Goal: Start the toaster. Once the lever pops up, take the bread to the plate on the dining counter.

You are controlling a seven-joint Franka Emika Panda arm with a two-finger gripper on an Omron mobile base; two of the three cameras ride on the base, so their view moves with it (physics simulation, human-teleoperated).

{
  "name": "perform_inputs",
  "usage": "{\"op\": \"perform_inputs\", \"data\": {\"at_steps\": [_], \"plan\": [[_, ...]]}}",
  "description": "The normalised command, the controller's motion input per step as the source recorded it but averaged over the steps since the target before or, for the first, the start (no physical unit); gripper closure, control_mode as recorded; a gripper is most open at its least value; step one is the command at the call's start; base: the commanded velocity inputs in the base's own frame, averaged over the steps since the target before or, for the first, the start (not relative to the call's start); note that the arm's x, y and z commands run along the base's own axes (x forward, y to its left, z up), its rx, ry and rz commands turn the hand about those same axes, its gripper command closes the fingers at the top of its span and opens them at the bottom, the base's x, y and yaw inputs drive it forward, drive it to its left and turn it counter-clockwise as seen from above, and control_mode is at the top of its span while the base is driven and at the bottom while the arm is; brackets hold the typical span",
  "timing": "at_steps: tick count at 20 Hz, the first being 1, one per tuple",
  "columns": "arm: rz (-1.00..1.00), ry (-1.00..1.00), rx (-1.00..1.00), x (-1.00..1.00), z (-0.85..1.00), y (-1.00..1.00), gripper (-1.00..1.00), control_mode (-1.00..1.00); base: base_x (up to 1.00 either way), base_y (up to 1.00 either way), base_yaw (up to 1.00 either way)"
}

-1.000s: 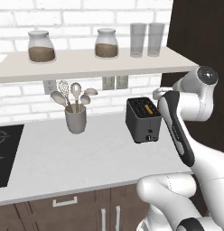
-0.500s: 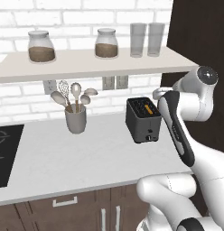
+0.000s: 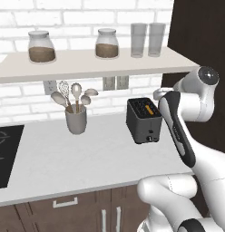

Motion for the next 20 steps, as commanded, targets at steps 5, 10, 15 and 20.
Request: {"op": "perform_inputs", "data": {"at_steps": [5, 10, 15, 20], "plan": [[0.00, 0.00, 0.00, 0.00, 0.00, 0.00, -1.00, -1.00, 0.00, 0.00, 0.00], [0.00, 0.00, 0.00, 0.00, 0.00, 0.00, -1.00, -1.00, 0.00, 0.00, 0.00], [0.00, 0.00, 0.00, 0.00, 0.00, 0.00, -1.00, -1.00, 0.00, 0.00, 0.00], [0.00, 0.00, 0.00, 0.00, 0.00, 0.00, -1.00, -1.00, 0.00, 0.00, 0.00]]}}
